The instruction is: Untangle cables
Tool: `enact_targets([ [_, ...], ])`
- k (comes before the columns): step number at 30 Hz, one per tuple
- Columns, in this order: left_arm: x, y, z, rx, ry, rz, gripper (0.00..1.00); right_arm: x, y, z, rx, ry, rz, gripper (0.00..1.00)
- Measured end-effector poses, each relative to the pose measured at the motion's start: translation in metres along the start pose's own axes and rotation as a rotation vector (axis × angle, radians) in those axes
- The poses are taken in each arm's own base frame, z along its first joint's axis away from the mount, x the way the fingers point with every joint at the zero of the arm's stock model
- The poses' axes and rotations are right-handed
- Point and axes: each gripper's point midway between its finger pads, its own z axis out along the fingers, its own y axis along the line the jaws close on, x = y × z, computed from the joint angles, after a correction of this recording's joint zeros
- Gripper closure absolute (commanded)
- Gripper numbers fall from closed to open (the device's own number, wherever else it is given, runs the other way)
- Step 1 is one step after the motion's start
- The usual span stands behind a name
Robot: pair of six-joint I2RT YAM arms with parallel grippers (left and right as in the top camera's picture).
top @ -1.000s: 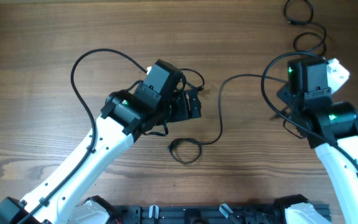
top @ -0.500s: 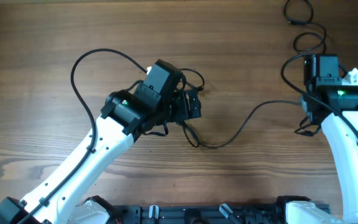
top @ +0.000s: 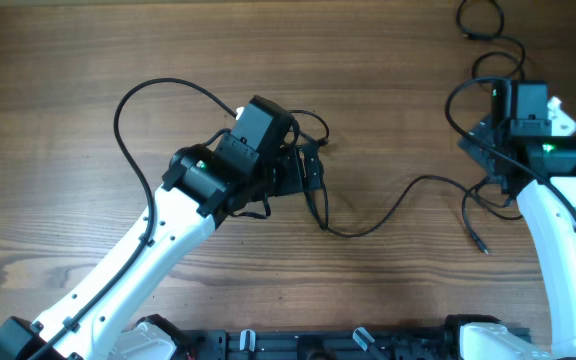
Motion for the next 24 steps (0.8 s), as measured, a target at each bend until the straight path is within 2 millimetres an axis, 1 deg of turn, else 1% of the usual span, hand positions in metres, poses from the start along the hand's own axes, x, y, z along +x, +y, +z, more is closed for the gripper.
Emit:
enact_targets([
  [2, 0.0, 0.0, 0.0, 0.001, -0.001, 0.0, 0.0, 0.012, 0.035, -0.004, -0.195, 0.083, -0.071, 0.0],
  [3, -0.001, -0.001, 0.0, 0.004, -0.004, 0.001, 0.0, 0.02, 0.056, -0.01, -0.316, 0.13, -0.125, 0.0],
  [4, -0.001, -0.001, 0.0, 0.006, -0.006, 0.001, 0.0, 0.024, 0.067, -0.015, -0.383, 0.151, -0.157, 0.0],
  [5, -0.002, -0.002, 0.0, 0.007, -0.008, -0.004, 0.0, 0.039, 0.091, -0.029, -0.539, 0.208, -0.248, 0.0],
  [7, -0.003, 0.003, 0.0, -0.011, -0.014, -0.044, 0.0, 0.055, 0.106, -0.042, -0.643, 0.249, -0.341, 0.0],
  [9, -0.008, 0.015, -0.001, -0.048, -0.026, -0.125, 0.0, 0.079, 0.124, -0.054, -0.737, 0.293, -0.461, 0.01],
  [10, -0.012, 0.024, -0.003, -0.068, -0.032, -0.172, 0.0, 0.094, 0.129, -0.057, -0.768, 0.32, -0.518, 0.04],
  [11, -0.018, 0.034, -0.004, -0.087, -0.042, -0.223, 0.0, 0.109, 0.134, -0.057, -0.786, 0.35, -0.567, 0.11],
  [12, -0.022, 0.043, -0.006, -0.103, -0.049, -0.264, 0.0, 0.121, 0.136, -0.056, -0.795, 0.373, -0.606, 0.14],
  [13, -0.028, 0.056, -0.009, -0.126, -0.057, -0.312, 0.0, 0.14, 0.14, -0.054, -0.801, 0.415, -0.66, 0.16],
  [15, -0.034, 0.081, -0.014, -0.173, -0.064, -0.401, 0.0, 0.168, 0.147, -0.053, -0.809, 0.471, -0.743, 0.16],
  [17, -0.036, 0.094, -0.018, -0.201, -0.064, -0.441, 0.0, 0.185, 0.153, -0.052, -0.817, 0.496, -0.799, 0.16],
  [18, -0.035, 0.101, -0.02, -0.218, -0.058, -0.463, 0.0, 0.195, 0.156, -0.051, -0.816, 0.512, -0.828, 0.21],
  [19, -0.035, 0.11, -0.022, -0.236, -0.054, -0.491, 0.0, 0.212, 0.158, -0.048, -0.804, 0.548, -0.874, 0.23],
  [20, -0.034, 0.115, -0.024, -0.248, -0.051, -0.507, 0.0, 0.223, 0.159, -0.045, -0.792, 0.567, -0.904, 0.26],
  [21, -0.033, 0.118, -0.025, -0.256, -0.048, -0.517, 0.0, 0.23, 0.159, -0.043, -0.783, 0.583, -0.919, 0.29],
  [22, -0.033, 0.123, -0.026, -0.266, -0.045, -0.532, 0.0, 0.242, 0.159, -0.038, -0.766, 0.612, -0.948, 0.32],
  [24, -0.035, 0.127, -0.028, -0.269, -0.051, -0.549, 0.0, 0.256, 0.158, -0.031, -0.737, 0.636, -0.985, 0.4],
])
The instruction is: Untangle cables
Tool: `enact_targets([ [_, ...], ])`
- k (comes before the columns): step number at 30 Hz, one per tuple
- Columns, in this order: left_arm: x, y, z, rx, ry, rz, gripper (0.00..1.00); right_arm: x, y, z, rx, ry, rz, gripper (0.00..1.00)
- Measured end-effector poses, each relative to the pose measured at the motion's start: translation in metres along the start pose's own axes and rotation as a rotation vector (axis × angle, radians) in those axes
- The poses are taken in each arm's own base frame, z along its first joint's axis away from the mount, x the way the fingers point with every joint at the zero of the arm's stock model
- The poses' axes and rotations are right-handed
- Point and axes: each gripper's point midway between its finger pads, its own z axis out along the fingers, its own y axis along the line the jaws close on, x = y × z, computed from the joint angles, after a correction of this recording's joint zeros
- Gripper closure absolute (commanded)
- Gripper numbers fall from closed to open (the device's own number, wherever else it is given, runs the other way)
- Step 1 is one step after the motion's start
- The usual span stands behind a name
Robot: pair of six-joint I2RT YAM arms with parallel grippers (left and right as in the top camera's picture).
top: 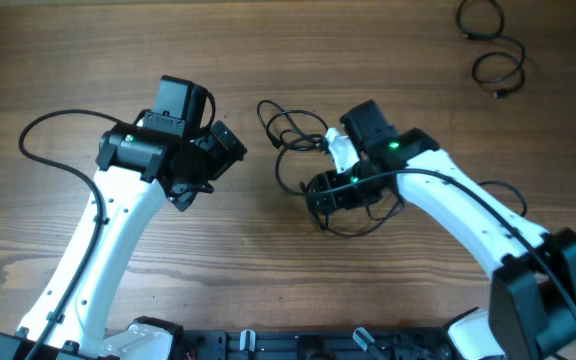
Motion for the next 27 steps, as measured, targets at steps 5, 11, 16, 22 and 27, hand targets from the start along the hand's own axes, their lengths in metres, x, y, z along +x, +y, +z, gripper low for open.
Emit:
enact_targets([
  [5, -0.001, 0.001, 0.0, -0.003, 0.0, -0.009, 0.0, 0.002, -0.001, 0.019, 0.029, 0.029, -0.011, 0.61],
  [11, 0.0, 0.003, 0.0, -0.009, 0.004, -0.01, 0.0, -0.011, -0.004, 0.019, 0.055, -0.023, 0.015, 0.6],
  [16, 0.0, 0.004, 0.0, -0.011, 0.006, -0.01, 0.0, -0.008, -0.01, 0.018, 0.087, -0.017, 0.029, 0.8],
  [22, 0.0, 0.004, 0.0, -0.012, 0.006, -0.01, 0.0, -0.009, -0.01, 0.018, 0.089, -0.02, 0.073, 0.96],
  [27, 0.003, 0.002, 0.0, -0.003, 0.019, -0.01, 0.06, -0.012, 0.001, 0.01, -0.018, -0.021, 0.111, 0.96],
])
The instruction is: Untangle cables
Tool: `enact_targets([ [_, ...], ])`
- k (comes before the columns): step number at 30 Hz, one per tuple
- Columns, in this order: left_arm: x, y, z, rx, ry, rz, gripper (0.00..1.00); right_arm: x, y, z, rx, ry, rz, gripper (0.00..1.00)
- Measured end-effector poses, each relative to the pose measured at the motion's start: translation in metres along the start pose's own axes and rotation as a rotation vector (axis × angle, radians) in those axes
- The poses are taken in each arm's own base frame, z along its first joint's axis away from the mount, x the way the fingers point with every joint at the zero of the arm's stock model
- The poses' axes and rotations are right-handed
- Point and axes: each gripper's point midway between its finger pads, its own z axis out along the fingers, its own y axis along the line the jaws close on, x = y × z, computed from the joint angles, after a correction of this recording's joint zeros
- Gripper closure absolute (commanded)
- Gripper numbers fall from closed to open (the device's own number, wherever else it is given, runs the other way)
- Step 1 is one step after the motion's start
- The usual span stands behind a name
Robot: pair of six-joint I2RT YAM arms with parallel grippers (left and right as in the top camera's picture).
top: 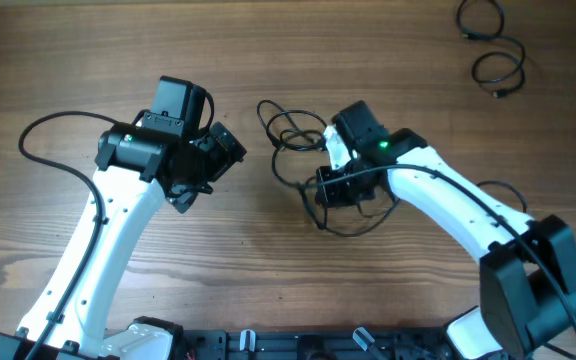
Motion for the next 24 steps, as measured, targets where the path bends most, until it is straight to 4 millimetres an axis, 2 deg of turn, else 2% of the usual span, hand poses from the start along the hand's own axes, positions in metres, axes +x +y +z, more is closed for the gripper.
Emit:
enact_targets([
  [1, 0.002, -0.001, 0.0, 0.006, 0.009, 0.0, 0.07, -0.006, 0.006, -0.009, -0.041, -0.021, 0.005, 0.96],
  [3, 0.006, -0.006, 0.0, 0.032, 0.038, 0.019, 0.08, -0.023, 0.025, -0.046, -0.141, -0.11, -0.002, 0.96],
  [5, 0.012, -0.012, -0.001, 0.068, 0.074, 0.061, 0.15, -0.036, 0.039, -0.085, -0.234, -0.211, -0.018, 0.96],
  [6, 0.015, -0.014, -0.001, 0.082, 0.091, 0.077, 0.17, -0.039, 0.042, -0.097, -0.258, -0.241, -0.01, 0.96],
  [7, 0.02, -0.018, -0.002, 0.105, 0.115, 0.098, 0.17, -0.044, 0.049, -0.132, -0.327, -0.32, -0.014, 0.96],
  [10, 0.03, -0.034, -0.006, 0.199, 0.171, 0.19, 0.17, -0.044, 0.058, -0.169, -0.426, -0.39, 0.005, 0.96],
  [12, 0.038, -0.042, -0.009, 0.257, 0.209, 0.247, 0.17, -0.04, 0.069, -0.179, -0.494, -0.386, -0.013, 0.96],
  [15, 0.045, -0.055, -0.015, 0.336, 0.242, 0.308, 0.18, -0.033, 0.08, -0.183, -0.564, -0.352, -0.025, 0.96],
  [17, 0.048, -0.067, -0.02, 0.411, 0.252, 0.367, 0.28, -0.032, 0.082, -0.183, -0.577, -0.343, -0.026, 0.96],
  [20, 0.049, -0.08, -0.026, 0.49, 0.249, 0.43, 0.51, -0.025, 0.077, -0.178, -0.559, -0.309, 0.018, 0.96],
  [24, 0.05, -0.091, -0.032, 0.552, 0.246, 0.469, 0.5, -0.017, 0.062, -0.166, -0.479, -0.272, 0.078, 0.96],
])
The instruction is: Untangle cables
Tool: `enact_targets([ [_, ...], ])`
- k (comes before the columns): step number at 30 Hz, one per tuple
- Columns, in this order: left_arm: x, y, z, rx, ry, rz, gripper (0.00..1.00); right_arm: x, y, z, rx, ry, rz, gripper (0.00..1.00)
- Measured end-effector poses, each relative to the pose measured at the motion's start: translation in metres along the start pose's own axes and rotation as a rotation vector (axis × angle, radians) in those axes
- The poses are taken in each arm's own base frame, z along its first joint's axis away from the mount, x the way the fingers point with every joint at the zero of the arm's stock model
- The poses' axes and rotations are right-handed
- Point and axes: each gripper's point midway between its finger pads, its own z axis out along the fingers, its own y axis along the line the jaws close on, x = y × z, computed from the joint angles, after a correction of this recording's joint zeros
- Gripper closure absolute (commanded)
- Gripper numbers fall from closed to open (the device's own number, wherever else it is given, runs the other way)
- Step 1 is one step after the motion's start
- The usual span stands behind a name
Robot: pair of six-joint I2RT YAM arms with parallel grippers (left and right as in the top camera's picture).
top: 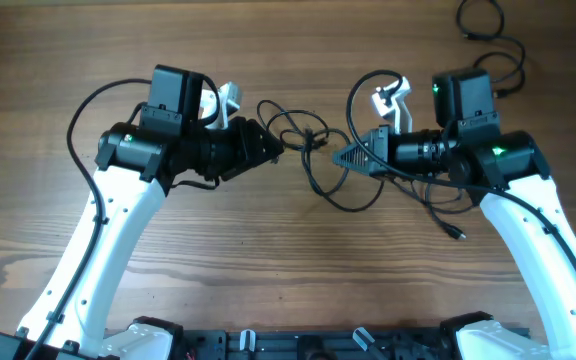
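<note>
Only the overhead view is given. A black cable tangle (303, 138) lies on the wooden table between the two arms, with loops at its top left and a long bend sagging toward the front. My left gripper (274, 150) points right, its fingers drawn to a point at the tangle's left edge. My right gripper (334, 157) points left, its fingers closed to a tip at a strand on the tangle's right side. The cable trails on under the right arm to a loose plug end (455, 232).
A second black cable (490, 45) lies coiled at the far right corner of the table (268, 270), partly behind the right arm. Each arm's own black wiring arcs beside it.
The right arm has swung back to the right and now reaches the tangle from the right, gripper pointing left. The left gripper has turned and moved right to the tangle's left edge.
First the left gripper was on the tangle while the right arm stood far right. Then the left arm was back to the left and the right gripper was over the tangle, shifting slightly. Now both grippers face each other across the tangle.
</note>
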Motion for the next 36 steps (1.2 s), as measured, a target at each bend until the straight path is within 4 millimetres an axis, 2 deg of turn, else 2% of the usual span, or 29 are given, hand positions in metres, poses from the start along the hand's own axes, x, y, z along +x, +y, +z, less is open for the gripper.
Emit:
enact_targets([
  [3, -0.001, -0.006, 0.0, 0.029, 0.001, 0.016, 0.47, 0.002, -0.004, 0.0, 0.02, 0.003, 0.005, 0.96],
  [6, 0.001, -0.022, -0.001, 0.11, 0.02, 0.111, 0.62, 0.002, -0.004, 0.0, 0.022, 0.003, 0.009, 0.96],
  [8, 0.003, -0.03, 0.0, 0.145, 0.026, 0.163, 0.62, 0.005, -0.002, 0.003, 0.021, 0.014, 0.001, 0.96],
  [9, 0.003, -0.033, 0.0, 0.157, 0.024, 0.178, 0.59, 0.006, -0.001, 0.005, 0.02, 0.02, -0.003, 0.96],
  [10, 0.002, -0.036, 0.0, 0.17, 0.02, 0.195, 0.49, 0.009, 0.002, 0.007, 0.017, 0.031, -0.011, 0.96],
  [11, 0.001, -0.038, -0.001, 0.179, 0.017, 0.207, 0.44, 0.012, 0.004, 0.009, 0.014, 0.04, -0.018, 0.96],
  [15, 0.001, -0.039, -0.001, 0.187, 0.017, 0.22, 0.32, 0.015, 0.012, 0.016, -0.002, 0.053, -0.051, 0.96],
  [16, 0.001, -0.04, -0.001, 0.188, 0.017, 0.219, 0.31, 0.015, 0.013, 0.016, -0.004, 0.051, -0.052, 0.96],
  [20, 0.008, -0.045, 0.005, 0.184, 0.029, 0.266, 0.33, 0.012, 0.015, 0.016, -0.008, 0.042, -0.025, 0.96],
  [22, 0.011, -0.046, 0.009, 0.169, 0.03, 0.288, 0.39, 0.013, 0.015, 0.017, -0.009, 0.045, -0.014, 0.96],
  [26, 0.01, -0.049, 0.011, 0.162, 0.015, 0.317, 0.41, 0.017, 0.018, 0.02, -0.013, 0.059, -0.009, 0.96],
  [30, 0.004, -0.044, 0.012, 0.127, -0.011, 0.322, 0.52, 0.018, 0.02, 0.02, -0.02, 0.063, -0.008, 0.96],
  [34, 0.0, -0.039, 0.013, 0.096, -0.03, 0.322, 0.59, 0.018, 0.021, 0.02, -0.027, 0.067, -0.008, 0.96],
  [36, -0.002, -0.037, 0.013, 0.08, -0.04, 0.321, 0.67, 0.019, 0.022, 0.02, -0.033, 0.071, -0.005, 0.96],
])
